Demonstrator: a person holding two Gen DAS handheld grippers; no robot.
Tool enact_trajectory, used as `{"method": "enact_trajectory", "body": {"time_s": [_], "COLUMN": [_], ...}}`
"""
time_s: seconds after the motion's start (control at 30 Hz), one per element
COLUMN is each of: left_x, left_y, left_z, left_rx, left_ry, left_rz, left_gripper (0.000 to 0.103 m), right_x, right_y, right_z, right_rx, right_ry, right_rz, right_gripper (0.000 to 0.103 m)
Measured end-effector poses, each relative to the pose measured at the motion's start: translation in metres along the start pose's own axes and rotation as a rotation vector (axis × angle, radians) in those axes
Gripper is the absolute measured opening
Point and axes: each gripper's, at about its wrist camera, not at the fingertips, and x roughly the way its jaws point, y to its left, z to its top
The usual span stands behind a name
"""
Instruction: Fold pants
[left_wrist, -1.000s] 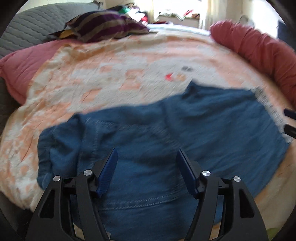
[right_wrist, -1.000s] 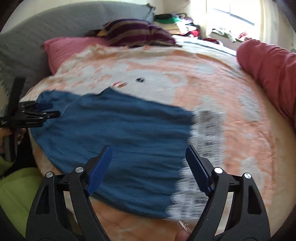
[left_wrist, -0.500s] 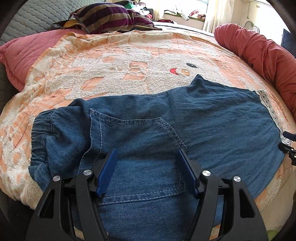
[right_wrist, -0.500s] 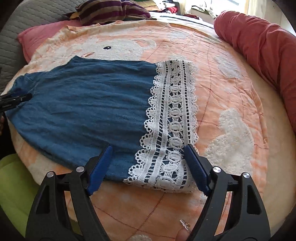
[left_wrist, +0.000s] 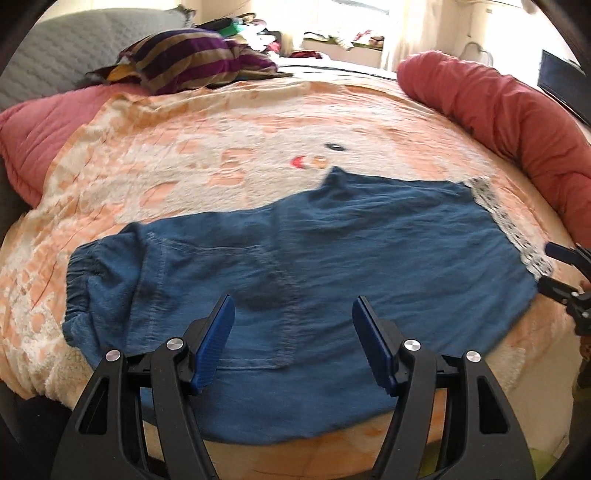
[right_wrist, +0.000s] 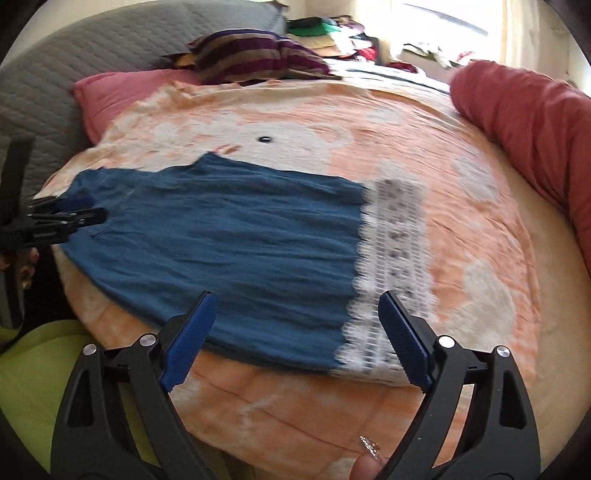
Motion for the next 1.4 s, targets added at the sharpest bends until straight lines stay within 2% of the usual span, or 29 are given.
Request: {"method": "enact_trajectory", "body": {"time_s": [0.13, 0.2, 0.33, 0.57, 0.87, 1.17, 1.4], "left_x": [0.002, 0.005, 0.011, 0.013, 0.004, 0.010, 0.024], "left_y": [-0.013, -0.016, -0.021, -0.022, -0.035, -0.076, -0.117], "left_z": [-0.004, -0.005, -0.008, -0.008, 0.002, 0.031, 0.064], "left_rx": [0.037, 0.042, 0.055, 0.060, 0.095, 0.181, 0.244], "left_ry": [0.018, 0.033, 0.051, 0.056, 0.031, 0.029, 0.025], "left_rz": [-0.008, -0.005, -0.008, -0.003, -0.008, -0.065, -0.115], "left_gripper": [0.067, 0.094, 0.094, 0.094, 0.095, 0.095, 0.098], "right_x": [0.012, 0.019, 0.025, 0.001, -0.023, -0.033, -0.028], "right_y": [0.007, 0.008, 0.003, -0.005, -0.034, -0.067, -0.076], "right_z": [-0.004, -0.008, -0.016, -0.005, -0.003, -0.016, -0.026], "right_rx": [-0.005, -0.010, 0.018, 0.035, 0.101, 0.182, 0.215], "right_ry": [0.040, 0.069, 0.106, 0.015, -0.040, -0.051, -0.037], "right_rz": [0.019, 0.016, 0.020, 0.024, -0.042, -0.095, -0.069], "right_gripper": [0.085, 0.086, 0.086, 0.087, 0.088, 0.088, 0.088]}}
